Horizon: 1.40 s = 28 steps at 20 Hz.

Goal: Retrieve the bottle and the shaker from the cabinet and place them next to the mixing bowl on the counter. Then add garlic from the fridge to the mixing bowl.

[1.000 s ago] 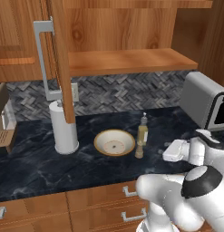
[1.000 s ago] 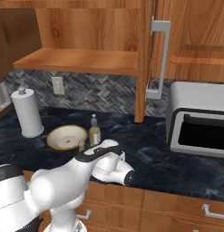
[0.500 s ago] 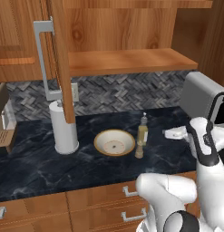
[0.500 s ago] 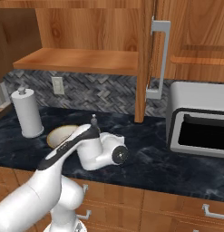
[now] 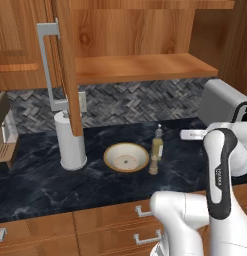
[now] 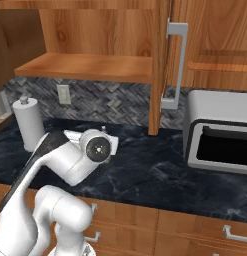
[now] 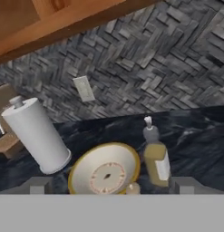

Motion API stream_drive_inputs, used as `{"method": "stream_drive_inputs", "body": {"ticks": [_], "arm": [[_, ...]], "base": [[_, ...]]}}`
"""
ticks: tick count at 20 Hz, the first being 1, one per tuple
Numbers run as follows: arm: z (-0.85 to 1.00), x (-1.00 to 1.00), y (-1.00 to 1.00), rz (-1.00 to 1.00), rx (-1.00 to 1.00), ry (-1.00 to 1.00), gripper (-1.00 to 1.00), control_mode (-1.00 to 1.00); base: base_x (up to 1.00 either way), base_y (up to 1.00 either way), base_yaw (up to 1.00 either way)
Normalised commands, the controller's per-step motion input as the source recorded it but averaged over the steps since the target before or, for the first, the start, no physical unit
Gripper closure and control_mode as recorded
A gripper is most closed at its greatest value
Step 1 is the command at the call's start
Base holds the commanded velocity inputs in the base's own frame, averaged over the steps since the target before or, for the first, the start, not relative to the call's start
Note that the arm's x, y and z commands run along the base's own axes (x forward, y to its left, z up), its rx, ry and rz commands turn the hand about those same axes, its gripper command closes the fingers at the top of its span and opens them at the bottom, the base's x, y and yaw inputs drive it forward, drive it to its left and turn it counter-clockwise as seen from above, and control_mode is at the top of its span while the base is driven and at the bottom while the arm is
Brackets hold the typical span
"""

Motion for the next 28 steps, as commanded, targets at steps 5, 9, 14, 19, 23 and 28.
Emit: {"method": "stream_drive_inputs", "body": {"ticks": [5,9,14,19,23,28], "arm": [[0.89,-0.62,0.7,-0.07,-0.13,0.05,-1.0,-1.0],[0.76,-0.46,0.62,-0.13,-0.16,0.0,-1.0,-1.0],[0.56,-0.33,0.45,-0.24,-0.17,0.01,-1.0,-1.0],[0.12,-0.53,0.03,-0.26,-0.03,-0.02,-1.0,-1.0],[0.0,-0.13,0.0,-0.12,0.0,-0.05,-1.0,-1.0],[0.0,0.0,0.0,0.0,0.0,0.0,-1.0,-1.0]], "base": [[0.0,0.0,0.0],[0.0,0.0,0.0],[0.0,0.0,0.0],[0.0,0.0,0.0],[0.0,0.0,0.0],[0.0,0.0,0.0]]}}
